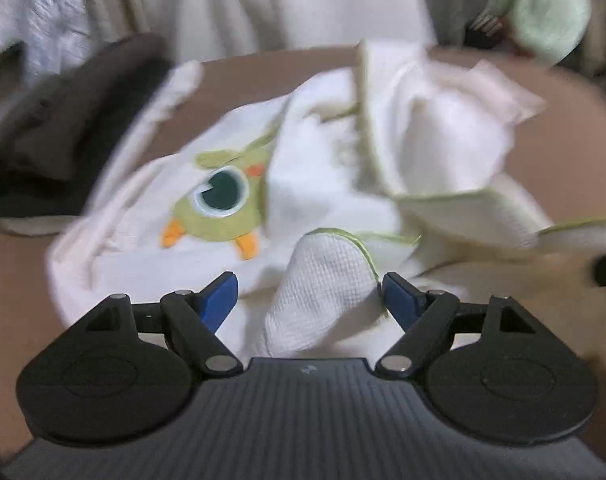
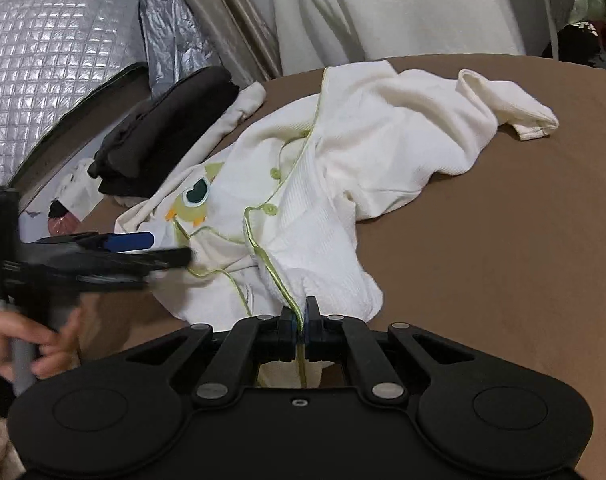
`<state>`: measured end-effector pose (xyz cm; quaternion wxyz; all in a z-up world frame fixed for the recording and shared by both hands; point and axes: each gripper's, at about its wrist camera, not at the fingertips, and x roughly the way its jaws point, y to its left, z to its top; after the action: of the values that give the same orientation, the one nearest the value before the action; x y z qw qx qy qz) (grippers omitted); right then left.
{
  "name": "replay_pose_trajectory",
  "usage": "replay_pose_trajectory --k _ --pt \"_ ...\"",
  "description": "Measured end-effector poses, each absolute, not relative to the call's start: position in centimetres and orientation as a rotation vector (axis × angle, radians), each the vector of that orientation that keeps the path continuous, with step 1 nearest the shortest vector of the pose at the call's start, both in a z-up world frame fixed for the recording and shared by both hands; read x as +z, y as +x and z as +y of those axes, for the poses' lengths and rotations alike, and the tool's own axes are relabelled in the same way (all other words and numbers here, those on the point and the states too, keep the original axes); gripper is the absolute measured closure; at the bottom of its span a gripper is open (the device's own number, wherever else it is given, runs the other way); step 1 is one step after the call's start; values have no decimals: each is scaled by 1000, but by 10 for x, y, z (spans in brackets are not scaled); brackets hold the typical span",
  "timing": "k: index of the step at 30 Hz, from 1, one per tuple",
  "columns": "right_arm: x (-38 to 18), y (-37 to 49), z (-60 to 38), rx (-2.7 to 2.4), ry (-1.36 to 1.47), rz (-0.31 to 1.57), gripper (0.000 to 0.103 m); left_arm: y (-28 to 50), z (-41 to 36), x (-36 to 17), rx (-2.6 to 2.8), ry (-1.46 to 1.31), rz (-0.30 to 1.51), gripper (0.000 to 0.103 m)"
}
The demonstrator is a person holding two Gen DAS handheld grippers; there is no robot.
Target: Fold clothes
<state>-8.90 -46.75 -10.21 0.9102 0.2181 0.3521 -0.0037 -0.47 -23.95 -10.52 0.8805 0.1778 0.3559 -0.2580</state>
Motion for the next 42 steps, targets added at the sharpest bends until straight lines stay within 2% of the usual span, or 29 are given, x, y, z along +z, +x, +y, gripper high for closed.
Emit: replay_pose_trajectory --k 1,2,3,4,5,7,11,14,18,20,24,31,33,35,37,40,42 --pt "-103 -87 -466 -7 449 724 99 -2 -244 -111 -553 354 766 24" --pt "-103 -86 -465 -6 448 722 99 0 -244 -117 -570 329 804 37" --pt "-104 -84 -464 -5 447 720 99 -3 -244 -122 -563 316 838 51" --pt "-101 -85 -463 -21 442 695 98 -8 -245 -124 -533 342 849 81" --pt "-97 -86 -461 -22 429 668 98 -12 -245 -122 -505 399 830 93" --pt "-81 -96 -457 11 394 585 98 -30 -239 -102 -475 462 744 97" --pt "-43 -129 -450 77 357 477 98 -82 -210 -34 -493 451 534 97" --pt "-33 -153 -442 115 314 448 98 -99 -194 -10 -603 456 483 97" --pt "-72 -147 -436 71 310 658 98 -92 -189 -32 -889 257 758 99" --pt "-75 -151 -427 115 288 637 97 -90 -197 -54 -956 204 909 99" --pt "-54 -160 -416 264 295 556 97 -104 -209 -65 -929 327 896 99" --pt "-75 -141 -399 340 244 682 97 -93 -219 -94 -811 423 1145 95" --pt "-62 -150 -383 411 164 647 97 -88 -211 -95 -768 351 1235 91" --pt "-51 -157 -366 446 54 611 97 -82 -200 -83 -766 271 1235 76" --pt "-58 -156 -356 425 9 631 97 -78 -190 -65 -750 225 1178 71" --pt "-78 -139 -359 417 87 739 97 -73 -186 -38 -775 165 1050 69" --pt "-83 -136 -358 454 117 765 97 -72 -193 -31 -859 104 972 58"
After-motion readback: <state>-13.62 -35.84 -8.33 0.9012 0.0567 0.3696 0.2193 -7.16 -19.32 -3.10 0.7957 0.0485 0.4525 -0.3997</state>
